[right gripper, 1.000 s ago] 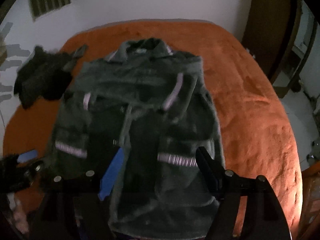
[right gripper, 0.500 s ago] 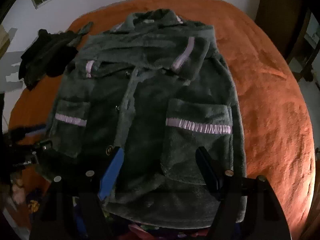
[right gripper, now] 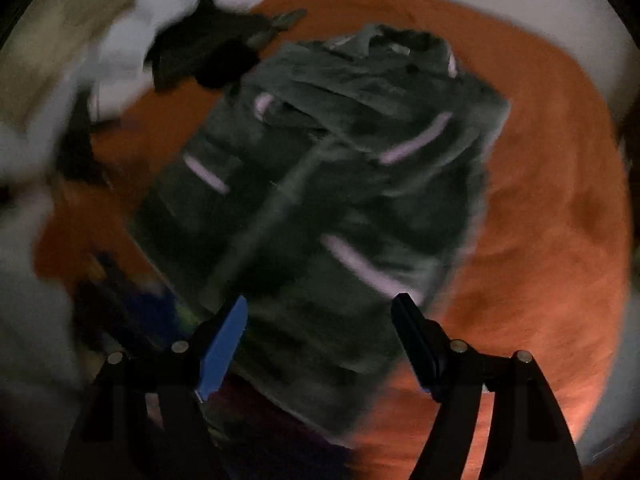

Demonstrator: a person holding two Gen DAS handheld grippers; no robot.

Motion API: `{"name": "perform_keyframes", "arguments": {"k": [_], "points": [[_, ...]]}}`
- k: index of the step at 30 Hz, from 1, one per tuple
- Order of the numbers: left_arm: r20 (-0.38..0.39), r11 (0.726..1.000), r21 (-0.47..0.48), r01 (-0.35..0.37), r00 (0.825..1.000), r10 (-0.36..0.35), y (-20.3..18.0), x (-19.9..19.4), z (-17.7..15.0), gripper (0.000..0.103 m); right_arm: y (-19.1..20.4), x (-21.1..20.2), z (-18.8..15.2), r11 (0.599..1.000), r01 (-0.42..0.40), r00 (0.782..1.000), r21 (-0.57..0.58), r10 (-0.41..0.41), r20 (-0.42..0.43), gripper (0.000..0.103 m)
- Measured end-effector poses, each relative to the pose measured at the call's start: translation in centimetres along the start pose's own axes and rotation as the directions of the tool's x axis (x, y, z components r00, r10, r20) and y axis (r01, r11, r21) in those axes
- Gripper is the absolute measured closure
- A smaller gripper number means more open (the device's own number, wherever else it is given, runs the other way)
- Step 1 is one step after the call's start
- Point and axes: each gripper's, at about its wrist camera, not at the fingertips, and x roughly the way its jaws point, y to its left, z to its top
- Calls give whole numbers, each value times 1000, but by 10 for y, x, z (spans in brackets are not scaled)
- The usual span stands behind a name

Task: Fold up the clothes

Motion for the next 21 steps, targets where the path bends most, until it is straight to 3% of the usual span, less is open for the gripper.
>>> {"name": "perform_keyframes", "arguments": {"k": [3,5,7,11,15,18,21], "points": [[-20,998,62,28,999,-27,-4,6,-25,27,-11,13,-34,985,129,989,-118,-137,-56,29],[-44,993,112,21,999,-16,-19,15,-42,27,-19,32,-61,985,120,984,-127,-135,-115,29],[-68,986,168,16,998,-4,-42,22,-60,27,-12,45,-84,976,131,980,-176,-154,-123,29],[-109,965,256,57,994,-30,-87,28,-87,27,19,59,-112,947,171,979,-271,-193,-58,29],[-82,932,362,8,996,23,-113,31,-104,27,60,73,-133,890,248,966,-383,-258,25,29],[-71,942,331,-45,995,73,-110,40,-109,27,80,85,-154,819,305,947,-486,-315,64,29],[-61,944,322,-68,994,93,-110,46,-115,27,85,92,-167,794,322,938,-516,-341,59,29]]}}
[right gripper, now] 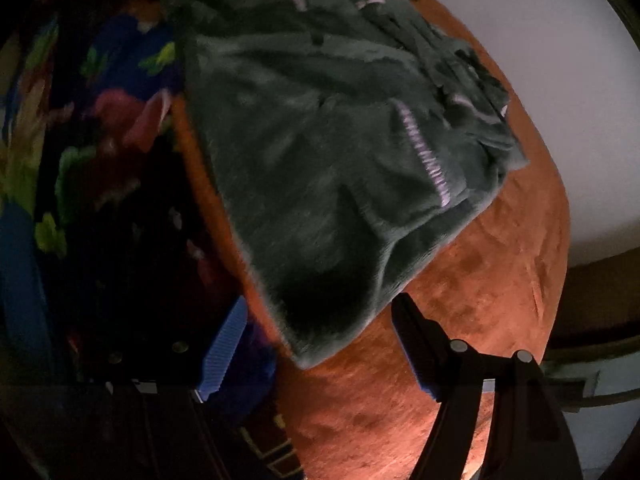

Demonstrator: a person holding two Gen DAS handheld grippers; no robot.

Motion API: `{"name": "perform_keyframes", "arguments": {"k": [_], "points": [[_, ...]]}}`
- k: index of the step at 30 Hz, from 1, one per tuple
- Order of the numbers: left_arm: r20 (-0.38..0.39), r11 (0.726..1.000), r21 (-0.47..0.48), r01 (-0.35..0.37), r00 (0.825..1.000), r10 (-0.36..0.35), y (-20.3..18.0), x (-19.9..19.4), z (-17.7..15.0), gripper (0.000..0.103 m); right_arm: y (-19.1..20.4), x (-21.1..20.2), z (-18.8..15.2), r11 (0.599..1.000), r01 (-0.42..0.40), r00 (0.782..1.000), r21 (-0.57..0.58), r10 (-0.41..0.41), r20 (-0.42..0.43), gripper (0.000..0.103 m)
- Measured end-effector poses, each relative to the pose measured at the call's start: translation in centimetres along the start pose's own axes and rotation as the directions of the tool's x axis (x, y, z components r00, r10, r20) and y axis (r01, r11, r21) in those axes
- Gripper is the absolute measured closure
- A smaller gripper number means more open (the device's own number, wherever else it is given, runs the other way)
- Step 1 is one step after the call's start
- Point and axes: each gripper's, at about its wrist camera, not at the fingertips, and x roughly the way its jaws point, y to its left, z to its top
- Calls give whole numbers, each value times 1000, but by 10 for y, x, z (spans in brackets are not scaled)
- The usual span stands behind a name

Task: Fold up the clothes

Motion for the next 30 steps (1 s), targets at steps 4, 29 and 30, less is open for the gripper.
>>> {"name": "perform_keyframes", "arguments": {"k": [4,29,30], "points": [[19,999,27,-39,999,39,-11,5,0,27,12,4,-3,996,69,998,-54,-69,0,29],[138,939,192,-285,955,261,-15,4,-7,24,34,36,14,947,266,962,-180,-272,-11,29],[144,938,181,-295,952,271,-15,5,-4,24,35,36,16,943,280,959,-181,-284,2,29]]}}
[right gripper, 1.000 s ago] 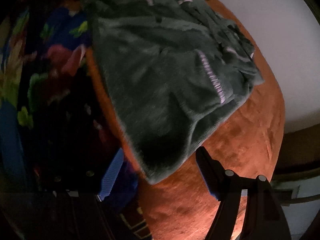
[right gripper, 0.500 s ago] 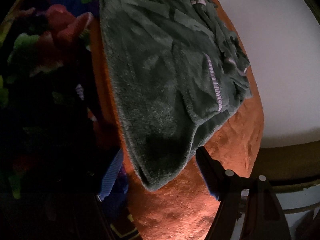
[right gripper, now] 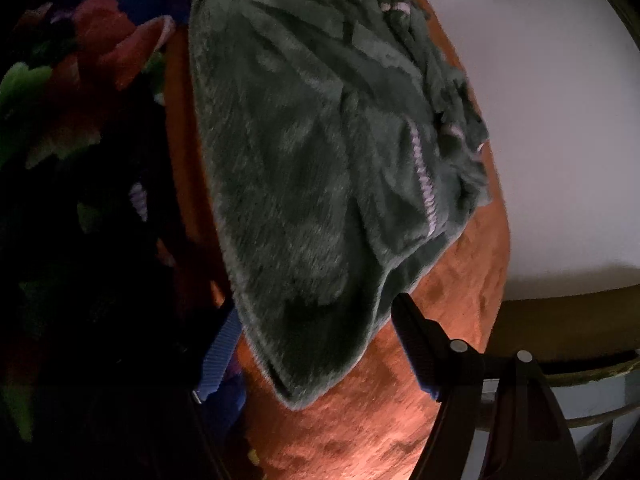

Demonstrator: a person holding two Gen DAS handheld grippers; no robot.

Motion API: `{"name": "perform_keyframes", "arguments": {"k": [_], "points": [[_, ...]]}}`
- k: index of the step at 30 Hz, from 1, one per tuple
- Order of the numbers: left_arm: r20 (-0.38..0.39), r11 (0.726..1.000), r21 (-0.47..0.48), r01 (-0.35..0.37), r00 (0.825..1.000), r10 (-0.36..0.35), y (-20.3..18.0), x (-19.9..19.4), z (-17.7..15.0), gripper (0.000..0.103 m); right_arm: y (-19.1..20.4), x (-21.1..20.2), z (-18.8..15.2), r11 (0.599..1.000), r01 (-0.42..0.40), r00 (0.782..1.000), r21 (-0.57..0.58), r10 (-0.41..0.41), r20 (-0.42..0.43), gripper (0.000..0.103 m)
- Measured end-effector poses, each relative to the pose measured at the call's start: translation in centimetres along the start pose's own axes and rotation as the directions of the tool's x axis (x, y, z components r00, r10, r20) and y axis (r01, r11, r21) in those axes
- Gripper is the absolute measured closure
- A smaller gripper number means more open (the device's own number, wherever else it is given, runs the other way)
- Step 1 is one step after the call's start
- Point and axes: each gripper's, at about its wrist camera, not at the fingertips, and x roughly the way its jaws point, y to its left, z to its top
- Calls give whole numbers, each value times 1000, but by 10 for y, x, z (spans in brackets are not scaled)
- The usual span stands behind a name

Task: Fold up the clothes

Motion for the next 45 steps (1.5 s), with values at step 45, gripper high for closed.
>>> {"name": "perform_keyframes", "arguments": {"k": [45], "points": [[51,996,-70,45,998,-42,9,-5,17,24,-15,-7,-6,988,-111,988,-109,122,98,29]]}}
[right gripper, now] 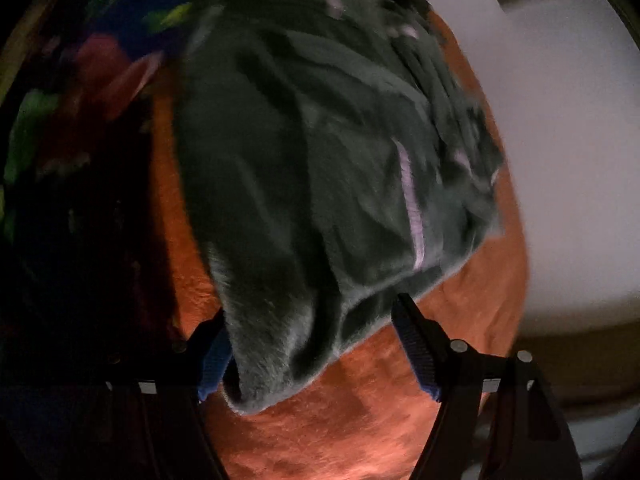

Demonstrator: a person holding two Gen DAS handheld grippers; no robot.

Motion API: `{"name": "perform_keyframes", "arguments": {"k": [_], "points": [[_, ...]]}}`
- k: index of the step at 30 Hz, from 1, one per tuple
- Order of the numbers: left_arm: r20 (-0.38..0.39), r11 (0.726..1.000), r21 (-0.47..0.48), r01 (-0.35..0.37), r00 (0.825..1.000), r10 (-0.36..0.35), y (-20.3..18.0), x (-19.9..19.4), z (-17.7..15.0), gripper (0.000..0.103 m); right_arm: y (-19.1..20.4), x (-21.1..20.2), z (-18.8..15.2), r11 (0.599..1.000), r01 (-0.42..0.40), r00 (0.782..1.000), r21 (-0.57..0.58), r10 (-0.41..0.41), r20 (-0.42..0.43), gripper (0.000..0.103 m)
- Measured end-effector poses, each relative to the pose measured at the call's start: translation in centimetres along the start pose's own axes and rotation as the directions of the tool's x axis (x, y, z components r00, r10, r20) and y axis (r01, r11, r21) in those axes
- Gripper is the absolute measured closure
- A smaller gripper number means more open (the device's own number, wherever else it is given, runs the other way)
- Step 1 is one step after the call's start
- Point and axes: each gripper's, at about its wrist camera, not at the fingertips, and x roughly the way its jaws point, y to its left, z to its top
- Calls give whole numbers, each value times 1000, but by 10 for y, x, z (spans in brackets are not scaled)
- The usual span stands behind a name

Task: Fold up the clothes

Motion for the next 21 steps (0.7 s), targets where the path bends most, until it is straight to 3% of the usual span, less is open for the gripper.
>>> {"name": "perform_keyframes", "arguments": {"k": [2,4,5,7,9,13,16,18,19,21], "points": [[-24,1000,10,10,1000,-10,-7,5,0,24,10,5,3,999,-24,1000,-24,24,-8,31],[-54,1000,24,8,998,-7,-13,12,2,28,13,8,5,997,-77,997,-20,76,-14,53],[-61,1000,26,16,998,-14,-13,13,2,36,11,9,6,993,-115,993,-3,115,-14,67],[-72,999,32,35,997,-32,-13,15,4,49,8,7,5,993,-120,993,12,120,-10,72],[-78,997,49,55,996,-51,-12,17,5,91,5,2,5,995,-102,995,15,102,-11,90],[-96,996,63,55,994,-49,0,11,4,91,-16,-7,5,993,-102,995,65,102,-1,92],[-96,997,46,55,994,-51,13,3,7,91,-32,-6,11,998,-61,998,27,60,16,93],[-93,995,91,29,995,-20,15,0,11,91,-41,-2,12,999,-31,999,7,31,11,93],[-110,992,122,13,994,1,13,1,11,91,-43,-3,13,1000,-27,1000,12,27,3,94],[-236,984,175,13,971,29,10,14,13,91,-49,-8,13,1000,-11,1000,13,11,-8,94]]}}
